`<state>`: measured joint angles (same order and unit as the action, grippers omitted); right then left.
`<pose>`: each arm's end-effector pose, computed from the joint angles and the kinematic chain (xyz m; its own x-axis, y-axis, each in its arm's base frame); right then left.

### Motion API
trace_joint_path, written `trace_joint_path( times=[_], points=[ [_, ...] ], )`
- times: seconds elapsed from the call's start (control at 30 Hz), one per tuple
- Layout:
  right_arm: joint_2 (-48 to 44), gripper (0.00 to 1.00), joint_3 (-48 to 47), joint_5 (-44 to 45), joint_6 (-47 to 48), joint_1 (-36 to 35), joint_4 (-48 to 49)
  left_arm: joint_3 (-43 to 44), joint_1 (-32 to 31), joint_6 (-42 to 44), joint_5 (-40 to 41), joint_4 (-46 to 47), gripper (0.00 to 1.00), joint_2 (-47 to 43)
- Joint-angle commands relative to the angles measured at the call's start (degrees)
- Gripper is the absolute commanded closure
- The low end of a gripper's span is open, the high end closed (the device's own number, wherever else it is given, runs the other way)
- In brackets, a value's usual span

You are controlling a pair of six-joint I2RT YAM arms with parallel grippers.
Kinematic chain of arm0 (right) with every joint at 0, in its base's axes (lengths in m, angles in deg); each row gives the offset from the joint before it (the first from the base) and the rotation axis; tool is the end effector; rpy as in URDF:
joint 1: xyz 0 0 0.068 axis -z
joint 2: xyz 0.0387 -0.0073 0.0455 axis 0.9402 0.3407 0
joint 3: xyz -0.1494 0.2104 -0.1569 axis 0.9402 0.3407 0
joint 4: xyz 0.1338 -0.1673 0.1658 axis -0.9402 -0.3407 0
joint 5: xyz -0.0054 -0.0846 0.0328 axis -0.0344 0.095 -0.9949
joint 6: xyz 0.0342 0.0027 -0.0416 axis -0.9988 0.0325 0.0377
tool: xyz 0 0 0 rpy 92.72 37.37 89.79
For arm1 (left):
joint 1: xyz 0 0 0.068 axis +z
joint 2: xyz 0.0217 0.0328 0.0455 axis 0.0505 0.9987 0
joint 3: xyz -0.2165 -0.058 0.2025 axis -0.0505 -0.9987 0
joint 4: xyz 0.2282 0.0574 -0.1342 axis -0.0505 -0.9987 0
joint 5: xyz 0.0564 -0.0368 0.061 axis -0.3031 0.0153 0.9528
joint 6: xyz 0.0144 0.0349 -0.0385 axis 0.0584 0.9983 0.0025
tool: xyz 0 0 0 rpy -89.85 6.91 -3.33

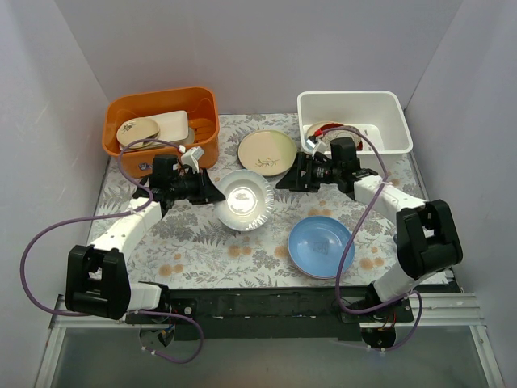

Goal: Place the plates into the plastic bin on the countertop
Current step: Pick up the plate at the center of the board, then place the plate in the plastic bin.

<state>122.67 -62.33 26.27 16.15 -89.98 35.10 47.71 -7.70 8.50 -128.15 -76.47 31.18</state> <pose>0.3237 0.1425 0.2615 -0.8235 0.1107 -0.5564 -0.4274 0.5239 0.7368 0.2628 -0.0718 0.2641 -0.8617 -0.5048 -0.0520 -0.2278 0.4764 -0.8492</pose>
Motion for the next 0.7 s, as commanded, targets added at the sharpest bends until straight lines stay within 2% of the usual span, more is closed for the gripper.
trace_joint_path(
  times=[0.0, 0.33, 0.67],
  points=[
    [1.3, 0.06, 0.3, -1.4, 0.6, -1.8, 3.7, 0.0, 0.4, -1.0, -5.7, 4.1, 1.0, -3.2],
    [5.6, 0.07, -0.5, -1.6, -0.5, -6.2, 5.8, -0.2, 0.3, -1.3, -7.7, 4.7, 1.0, -2.5],
    [7.9, 0.1, -1.5, -1.9, -1.2, -7.3, 6.3, -0.1, 0.3, -1.1, -9.0, 5.0, 1.0, -1.8]
  ],
)
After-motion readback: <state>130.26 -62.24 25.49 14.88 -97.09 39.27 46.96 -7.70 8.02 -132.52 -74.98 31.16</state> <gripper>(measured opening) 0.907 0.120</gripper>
